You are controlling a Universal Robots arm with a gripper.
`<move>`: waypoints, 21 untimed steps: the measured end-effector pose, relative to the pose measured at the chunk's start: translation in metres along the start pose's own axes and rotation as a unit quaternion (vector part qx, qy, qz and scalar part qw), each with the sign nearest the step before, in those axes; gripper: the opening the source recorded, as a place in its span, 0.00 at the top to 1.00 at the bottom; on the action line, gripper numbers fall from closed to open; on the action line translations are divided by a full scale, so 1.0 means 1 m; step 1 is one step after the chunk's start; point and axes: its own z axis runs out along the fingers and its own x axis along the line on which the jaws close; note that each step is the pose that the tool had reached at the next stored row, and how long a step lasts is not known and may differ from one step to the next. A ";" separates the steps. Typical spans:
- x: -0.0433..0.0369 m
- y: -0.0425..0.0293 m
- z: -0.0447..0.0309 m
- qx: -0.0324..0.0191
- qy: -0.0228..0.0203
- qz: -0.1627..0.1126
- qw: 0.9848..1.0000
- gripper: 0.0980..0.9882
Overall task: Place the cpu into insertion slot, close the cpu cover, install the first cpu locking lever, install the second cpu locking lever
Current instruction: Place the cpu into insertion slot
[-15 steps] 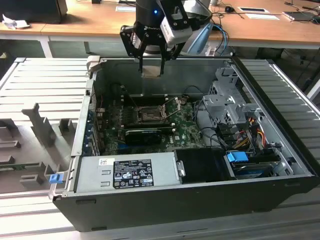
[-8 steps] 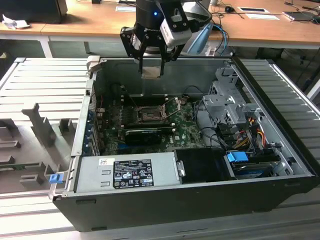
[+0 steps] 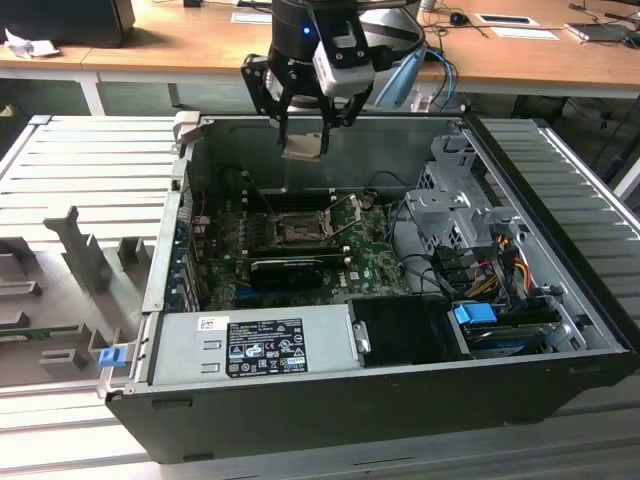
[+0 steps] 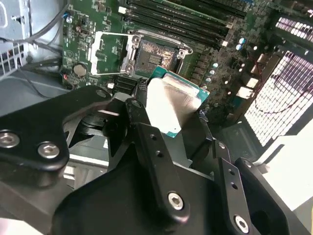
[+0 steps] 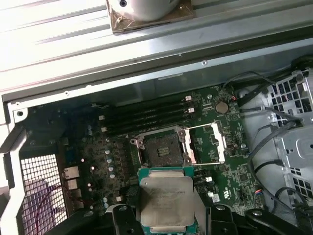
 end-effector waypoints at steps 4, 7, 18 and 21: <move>0.0000 0.0000 0.0004 -0.001 -0.005 0.050 0.999 0.52; 0.0000 0.0000 0.0004 -0.002 -0.007 0.077 0.997 0.52; -0.0001 -0.0001 0.0011 -0.003 -0.015 0.170 0.985 0.52; -0.0001 -0.0001 0.0014 -0.003 -0.017 0.192 0.981 0.52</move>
